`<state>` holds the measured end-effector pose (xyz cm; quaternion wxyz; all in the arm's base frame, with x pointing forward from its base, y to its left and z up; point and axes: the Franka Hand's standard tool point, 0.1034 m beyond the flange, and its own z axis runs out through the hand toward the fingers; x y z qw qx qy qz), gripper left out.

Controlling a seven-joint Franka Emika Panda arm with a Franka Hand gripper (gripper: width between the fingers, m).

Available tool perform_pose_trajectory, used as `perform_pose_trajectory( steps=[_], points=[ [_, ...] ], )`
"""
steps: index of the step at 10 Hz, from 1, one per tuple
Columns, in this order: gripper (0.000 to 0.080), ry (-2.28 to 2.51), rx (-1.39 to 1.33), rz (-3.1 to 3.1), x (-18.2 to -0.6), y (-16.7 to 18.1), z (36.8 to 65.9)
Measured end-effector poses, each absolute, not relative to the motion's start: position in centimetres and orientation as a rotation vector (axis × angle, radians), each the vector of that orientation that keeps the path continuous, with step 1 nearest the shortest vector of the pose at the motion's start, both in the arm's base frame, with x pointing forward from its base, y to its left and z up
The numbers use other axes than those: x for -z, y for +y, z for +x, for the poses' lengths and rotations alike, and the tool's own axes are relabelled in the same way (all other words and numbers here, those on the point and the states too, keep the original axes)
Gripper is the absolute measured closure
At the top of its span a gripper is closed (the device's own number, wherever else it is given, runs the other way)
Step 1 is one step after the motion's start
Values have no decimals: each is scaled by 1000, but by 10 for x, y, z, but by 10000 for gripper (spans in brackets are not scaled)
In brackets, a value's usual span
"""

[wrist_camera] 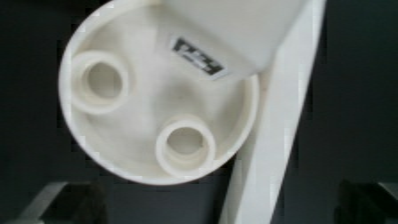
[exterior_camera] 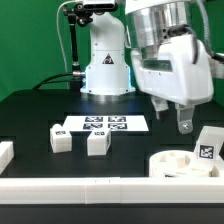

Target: Assemble stool

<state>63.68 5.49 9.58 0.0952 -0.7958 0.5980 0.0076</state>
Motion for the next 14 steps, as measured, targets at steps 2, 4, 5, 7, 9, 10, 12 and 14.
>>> perform_pose_trajectory(
  steps=[2, 4, 5, 7, 9, 10, 12, 14],
  points=[
    [150, 1535, -10, -2542, -85, 30, 620],
    [150, 1506, -1, -2563, -83, 26, 616],
    [150, 1472, 2, -2582, -83, 27, 617],
    [150, 1280, 21, -2684, -83, 26, 617],
    [150, 979, 47, -2850, -80, 22, 614],
    [150, 799, 58, -2942, -75, 15, 608],
    [150, 438, 106, -3055, -65, 1, 597],
    [150, 265, 128, -3090, -60, -9, 593]
  ],
)
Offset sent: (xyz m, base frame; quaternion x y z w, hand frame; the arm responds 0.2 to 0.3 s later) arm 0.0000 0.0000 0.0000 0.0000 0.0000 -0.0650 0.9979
